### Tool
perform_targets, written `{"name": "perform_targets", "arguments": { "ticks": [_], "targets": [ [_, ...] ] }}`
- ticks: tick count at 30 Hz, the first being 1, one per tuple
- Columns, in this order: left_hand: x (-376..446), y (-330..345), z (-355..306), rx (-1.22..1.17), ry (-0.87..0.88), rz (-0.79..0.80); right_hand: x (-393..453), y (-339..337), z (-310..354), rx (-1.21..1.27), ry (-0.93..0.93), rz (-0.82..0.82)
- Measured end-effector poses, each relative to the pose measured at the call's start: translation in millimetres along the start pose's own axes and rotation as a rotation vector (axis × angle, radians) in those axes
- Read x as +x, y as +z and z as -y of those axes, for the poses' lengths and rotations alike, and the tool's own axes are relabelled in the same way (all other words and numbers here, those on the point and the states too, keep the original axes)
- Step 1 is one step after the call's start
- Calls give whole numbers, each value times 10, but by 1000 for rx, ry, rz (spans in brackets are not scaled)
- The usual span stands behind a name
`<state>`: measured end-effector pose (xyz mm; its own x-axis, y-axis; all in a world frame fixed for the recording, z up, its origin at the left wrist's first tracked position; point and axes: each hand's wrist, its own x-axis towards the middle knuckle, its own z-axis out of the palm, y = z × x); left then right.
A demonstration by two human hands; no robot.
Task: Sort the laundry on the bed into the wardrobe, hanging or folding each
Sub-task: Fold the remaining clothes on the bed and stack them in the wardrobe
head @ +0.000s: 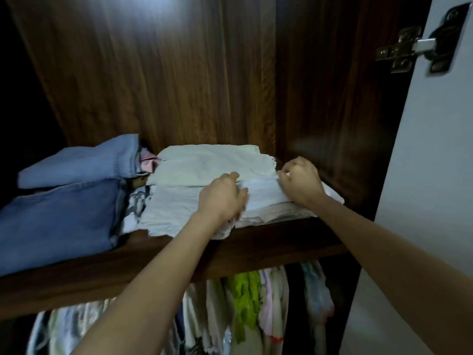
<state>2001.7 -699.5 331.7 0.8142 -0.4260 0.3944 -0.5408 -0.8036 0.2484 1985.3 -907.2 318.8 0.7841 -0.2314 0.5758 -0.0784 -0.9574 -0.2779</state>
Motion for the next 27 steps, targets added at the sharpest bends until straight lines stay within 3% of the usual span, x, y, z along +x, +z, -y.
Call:
{"name": "perform_targets", "arguments": {
  "ticks": [4, 9, 13, 18, 23, 27],
  "targets": [
    [-783, -485, 219, 53, -154, -98, -288, -256, 846, 278, -212, 1],
    [-2073, -986, 614, 257, -357, -143, -912, -163, 1857, 430, -433, 258],
    [-3349, -1318, 812, 349, -614, -100, -1692, -87, 2735, 484, -627, 478],
    [-5206, -1757, 787, 402, -932, -33, -3020, -256, 3667, 565, -907, 682],
    [-7181, -2090, 596, 458, -1276, 52, -4577, -556, 4475, 579, -1266, 810],
    [-8579, -2397, 261, 557, -1458, 146, -5815, -947, 5186, 614, -1440, 869]
  ]
}}
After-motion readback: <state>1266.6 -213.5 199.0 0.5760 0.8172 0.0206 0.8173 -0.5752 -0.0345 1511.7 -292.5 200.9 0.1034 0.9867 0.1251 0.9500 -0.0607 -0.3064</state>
